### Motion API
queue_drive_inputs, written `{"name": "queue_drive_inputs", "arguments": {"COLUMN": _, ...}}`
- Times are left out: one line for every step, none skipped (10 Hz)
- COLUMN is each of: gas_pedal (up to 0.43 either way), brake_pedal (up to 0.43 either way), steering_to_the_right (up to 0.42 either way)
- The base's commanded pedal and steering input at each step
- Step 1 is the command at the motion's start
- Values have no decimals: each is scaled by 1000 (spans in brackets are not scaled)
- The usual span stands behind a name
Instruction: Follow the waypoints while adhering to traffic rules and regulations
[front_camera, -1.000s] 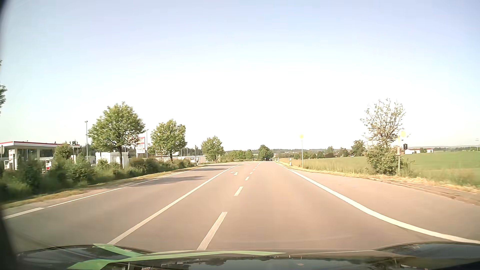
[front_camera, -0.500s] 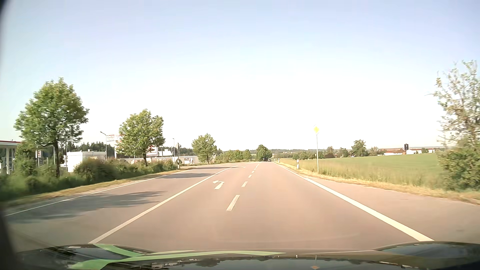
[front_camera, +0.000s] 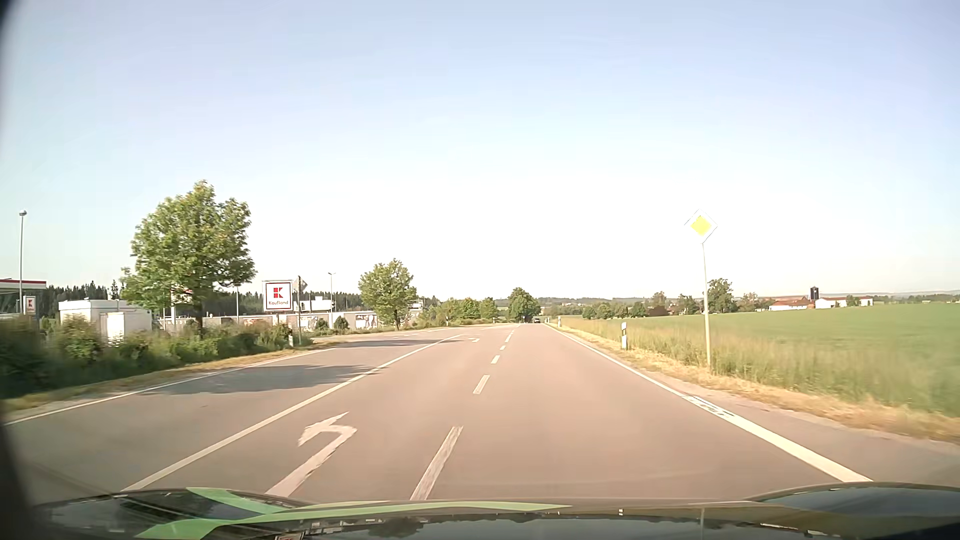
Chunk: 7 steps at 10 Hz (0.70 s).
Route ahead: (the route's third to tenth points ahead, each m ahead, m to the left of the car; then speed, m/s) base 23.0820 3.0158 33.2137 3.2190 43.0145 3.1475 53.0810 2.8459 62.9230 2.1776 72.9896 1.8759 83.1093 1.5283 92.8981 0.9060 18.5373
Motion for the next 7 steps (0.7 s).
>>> {"name": "queue_drive_inputs", "arguments": {"gas_pedal": 169, "brake_pedal": 0, "steering_to_the_right": 2}}
{"name": "queue_drive_inputs", "arguments": {"gas_pedal": 169, "brake_pedal": 0, "steering_to_the_right": 2}}
{"name": "queue_drive_inputs", "arguments": {"gas_pedal": 169, "brake_pedal": 0, "steering_to_the_right": 2}}
{"name": "queue_drive_inputs", "arguments": {"gas_pedal": 169, "brake_pedal": 0, "steering_to_the_right": 2}}
{"name": "queue_drive_inputs", "arguments": {"gas_pedal": 177, "brake_pedal": 0, "steering_to_the_right": 2}}
{"name": "queue_drive_inputs", "arguments": {"gas_pedal": 177, "brake_pedal": 0, "steering_to_the_right": 2}}
{"name": "queue_drive_inputs", "arguments": {"gas_pedal": 169, "brake_pedal": 0, "steering_to_the_right": 2}}
